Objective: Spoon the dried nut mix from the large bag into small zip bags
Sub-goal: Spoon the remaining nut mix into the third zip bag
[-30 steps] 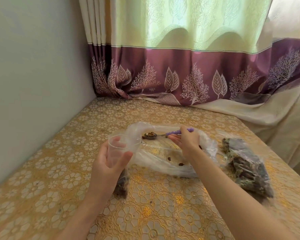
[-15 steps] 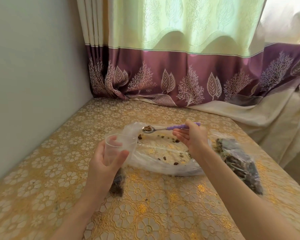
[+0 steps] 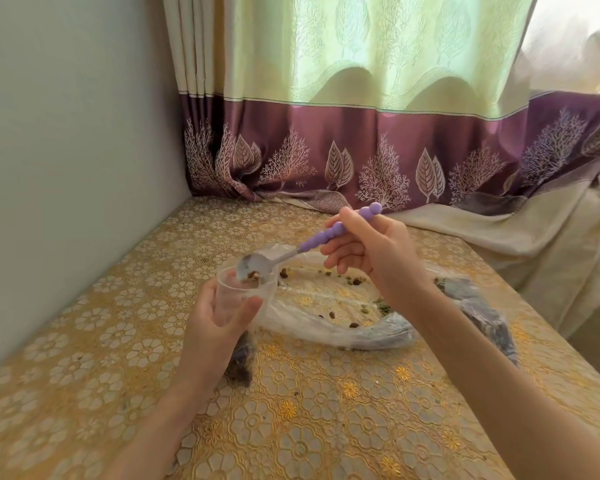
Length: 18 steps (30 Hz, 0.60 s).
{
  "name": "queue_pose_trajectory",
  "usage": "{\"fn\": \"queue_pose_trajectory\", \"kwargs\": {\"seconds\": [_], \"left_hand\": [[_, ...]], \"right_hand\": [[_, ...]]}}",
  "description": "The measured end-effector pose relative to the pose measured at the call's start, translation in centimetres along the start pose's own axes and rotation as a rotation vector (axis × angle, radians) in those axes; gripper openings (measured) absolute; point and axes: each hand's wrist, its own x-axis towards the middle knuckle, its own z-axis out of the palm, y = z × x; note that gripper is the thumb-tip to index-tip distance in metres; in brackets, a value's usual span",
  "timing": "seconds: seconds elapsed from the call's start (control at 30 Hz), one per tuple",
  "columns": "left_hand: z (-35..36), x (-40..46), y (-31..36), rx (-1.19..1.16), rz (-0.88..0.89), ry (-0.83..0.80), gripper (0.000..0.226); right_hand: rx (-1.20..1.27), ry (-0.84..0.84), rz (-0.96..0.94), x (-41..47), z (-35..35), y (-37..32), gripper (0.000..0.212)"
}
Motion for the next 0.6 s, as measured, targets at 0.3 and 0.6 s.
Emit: {"fn": "queue_pose_trajectory", "kwargs": {"seconds": [0.3, 0.6], "left_hand": [[0.1, -0.2, 0.1, -0.02, 0.013, -0.016, 0.079], [0.0, 0.0, -0.2, 0.009, 0.018, -0.013, 0.075]], "right_hand": [[0.118, 0.073, 0.026, 1.3, -3.0, 0.7, 0.022], [-0.197, 0.433, 0.305, 2.7, -10.7, 5.6, 0.031]]}}
